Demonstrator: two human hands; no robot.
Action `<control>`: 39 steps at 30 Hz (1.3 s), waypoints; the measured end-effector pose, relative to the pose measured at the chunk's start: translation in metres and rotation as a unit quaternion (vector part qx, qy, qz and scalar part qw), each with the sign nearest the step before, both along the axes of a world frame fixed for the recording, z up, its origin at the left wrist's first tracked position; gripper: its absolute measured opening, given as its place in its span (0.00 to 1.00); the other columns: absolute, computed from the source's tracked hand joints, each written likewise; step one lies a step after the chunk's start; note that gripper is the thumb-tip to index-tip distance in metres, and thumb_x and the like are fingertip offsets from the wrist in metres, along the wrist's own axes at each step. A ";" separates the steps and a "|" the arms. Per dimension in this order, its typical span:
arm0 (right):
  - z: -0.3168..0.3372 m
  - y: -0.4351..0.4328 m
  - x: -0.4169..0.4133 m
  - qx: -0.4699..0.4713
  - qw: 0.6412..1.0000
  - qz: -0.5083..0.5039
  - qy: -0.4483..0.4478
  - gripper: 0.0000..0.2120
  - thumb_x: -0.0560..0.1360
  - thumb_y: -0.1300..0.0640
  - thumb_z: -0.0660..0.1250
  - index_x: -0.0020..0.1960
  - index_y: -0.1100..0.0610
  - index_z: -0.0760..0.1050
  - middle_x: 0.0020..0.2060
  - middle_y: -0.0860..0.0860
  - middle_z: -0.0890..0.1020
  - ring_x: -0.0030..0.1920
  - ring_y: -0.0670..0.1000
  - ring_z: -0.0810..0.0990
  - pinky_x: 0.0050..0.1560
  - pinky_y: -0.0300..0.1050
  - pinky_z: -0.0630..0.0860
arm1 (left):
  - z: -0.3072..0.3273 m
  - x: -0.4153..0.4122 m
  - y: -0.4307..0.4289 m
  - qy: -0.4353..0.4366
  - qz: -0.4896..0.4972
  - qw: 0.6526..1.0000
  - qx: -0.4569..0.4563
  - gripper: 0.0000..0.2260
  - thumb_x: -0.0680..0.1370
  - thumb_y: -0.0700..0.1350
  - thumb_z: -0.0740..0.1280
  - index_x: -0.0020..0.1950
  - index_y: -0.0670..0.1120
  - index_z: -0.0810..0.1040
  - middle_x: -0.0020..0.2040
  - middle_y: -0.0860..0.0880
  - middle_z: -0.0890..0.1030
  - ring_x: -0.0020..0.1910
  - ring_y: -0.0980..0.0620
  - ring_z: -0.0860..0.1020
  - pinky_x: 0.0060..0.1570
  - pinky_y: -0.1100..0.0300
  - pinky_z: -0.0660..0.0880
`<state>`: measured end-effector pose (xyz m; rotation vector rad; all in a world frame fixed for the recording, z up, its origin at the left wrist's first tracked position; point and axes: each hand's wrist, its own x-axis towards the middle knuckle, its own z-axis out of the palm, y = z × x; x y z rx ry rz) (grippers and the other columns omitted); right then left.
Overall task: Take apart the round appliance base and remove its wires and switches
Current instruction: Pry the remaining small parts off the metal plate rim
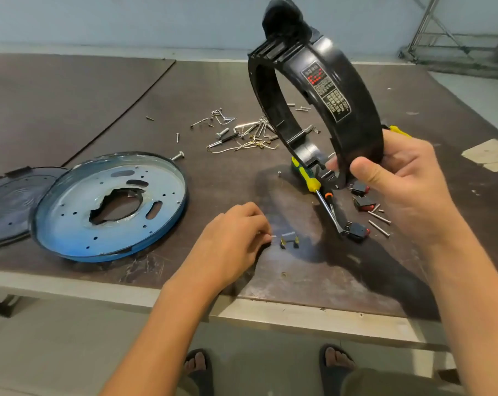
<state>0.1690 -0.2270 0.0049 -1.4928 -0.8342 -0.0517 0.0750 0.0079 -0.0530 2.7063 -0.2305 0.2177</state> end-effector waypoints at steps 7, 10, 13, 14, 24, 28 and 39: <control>-0.010 -0.014 0.010 0.114 0.990 0.013 0.078 0.07 0.76 0.51 0.71 0.51 0.51 0.85 0.43 0.49 0.87 0.48 0.51 0.84 0.55 0.50 0.80 | -0.002 0.026 0.011 -0.063 0.135 0.988 -0.027 0.04 0.79 0.47 0.68 0.48 0.49 0.82 0.48 0.53 0.77 0.46 0.52 0.77 0.49 0.53 0.77; -0.010 -0.020 0.013 0.163 0.980 0.022 0.108 0.08 0.76 0.54 0.67 0.50 0.53 0.84 0.42 0.49 0.87 0.47 0.49 0.85 0.51 0.44 0.82 | -0.002 0.045 0.020 -0.047 0.183 0.981 0.038 0.05 0.79 0.47 0.67 0.48 0.48 0.82 0.47 0.50 0.78 0.47 0.47 0.77 0.45 0.54 0.72; -0.009 -0.026 0.017 0.188 0.975 0.019 0.115 0.09 0.78 0.56 0.65 0.51 0.58 0.82 0.43 0.49 0.86 0.47 0.50 0.85 0.51 0.42 0.81 | 0.001 0.071 0.028 -0.035 0.217 0.974 0.062 0.06 0.78 0.46 0.66 0.49 0.47 0.82 0.48 0.46 0.81 0.50 0.42 0.78 0.47 0.52 0.73; -0.010 -0.028 0.018 0.186 0.976 0.013 0.114 0.09 0.79 0.58 0.63 0.52 0.61 0.80 0.44 0.49 0.86 0.47 0.50 0.85 0.50 0.42 0.81 | 0.001 0.081 0.030 -0.029 0.222 0.972 0.066 0.07 0.78 0.46 0.66 0.50 0.47 0.82 0.48 0.45 0.82 0.51 0.41 0.78 0.48 0.51 0.73; -0.014 -0.047 0.023 0.179 0.977 -0.013 0.118 0.14 0.75 0.55 0.68 0.58 0.58 0.80 0.44 0.49 0.87 0.48 0.49 0.86 0.50 0.42 0.82 | 0.007 0.149 -0.002 0.018 0.210 0.965 0.158 0.04 0.77 0.39 0.61 0.46 0.42 0.75 0.53 0.40 0.79 0.51 0.36 0.79 0.41 0.53 0.68; -0.012 -0.053 0.024 0.181 0.976 -0.026 0.116 0.11 0.74 0.53 0.69 0.54 0.54 0.84 0.45 0.49 0.87 0.47 0.49 0.86 0.47 0.42 0.83 | 0.004 0.148 -0.005 0.018 0.225 0.969 0.098 0.06 0.79 0.43 0.60 0.53 0.42 0.73 0.61 0.41 0.71 0.51 0.35 0.77 0.44 0.50 0.69; -0.007 -0.054 0.018 0.162 0.981 -0.020 0.101 0.16 0.73 0.42 0.75 0.55 0.50 0.85 0.48 0.48 0.87 0.50 0.50 0.86 0.51 0.43 0.82 | 0.015 0.145 -0.015 0.062 0.137 0.986 0.073 0.08 0.80 0.48 0.67 0.53 0.45 0.83 0.51 0.44 0.83 0.53 0.42 0.80 0.52 0.52 0.76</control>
